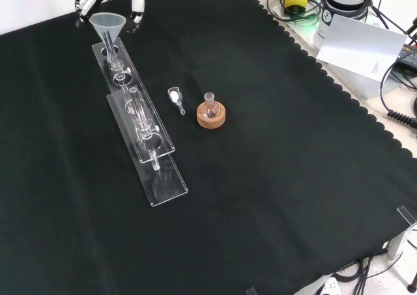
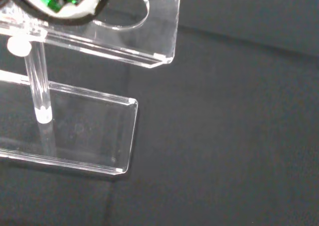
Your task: Pick up the funnel from the transparent funnel stand.
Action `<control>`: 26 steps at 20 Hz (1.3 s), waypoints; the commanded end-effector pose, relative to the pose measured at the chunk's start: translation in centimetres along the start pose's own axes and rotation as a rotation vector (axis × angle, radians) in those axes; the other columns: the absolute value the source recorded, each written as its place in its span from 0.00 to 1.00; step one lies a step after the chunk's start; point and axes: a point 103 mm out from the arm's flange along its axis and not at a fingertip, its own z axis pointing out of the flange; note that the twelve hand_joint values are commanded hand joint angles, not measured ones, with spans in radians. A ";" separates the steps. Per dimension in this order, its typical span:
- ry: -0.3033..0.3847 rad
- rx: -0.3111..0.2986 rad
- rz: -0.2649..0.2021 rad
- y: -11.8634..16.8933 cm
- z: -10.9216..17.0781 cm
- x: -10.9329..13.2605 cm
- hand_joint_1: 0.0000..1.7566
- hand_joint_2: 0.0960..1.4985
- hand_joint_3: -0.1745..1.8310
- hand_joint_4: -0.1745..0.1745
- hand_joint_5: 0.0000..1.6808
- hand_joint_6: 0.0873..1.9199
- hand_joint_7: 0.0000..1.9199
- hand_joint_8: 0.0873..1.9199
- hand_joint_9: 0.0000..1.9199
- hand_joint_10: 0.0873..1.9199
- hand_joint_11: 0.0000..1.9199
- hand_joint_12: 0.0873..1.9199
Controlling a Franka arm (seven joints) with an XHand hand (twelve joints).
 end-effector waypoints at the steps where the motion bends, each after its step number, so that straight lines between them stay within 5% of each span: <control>1: -0.006 0.004 0.008 -0.8 -0.5 -0.7 0.48 0.42 0.40 0.52 0.31 0.23 0.32 0.32 0.35 0.25 0.14 0.69; 14: -0.105 -0.034 0.064 -8.3 -6.5 -0.6 0.49 0.42 0.40 0.52 0.30 0.26 0.33 0.33 0.36 0.25 0.16 0.68; 26: -0.140 -0.038 0.115 -14.9 -8.0 0.7 0.49 0.42 0.40 0.52 0.29 0.27 0.32 0.34 0.36 0.25 0.16 0.68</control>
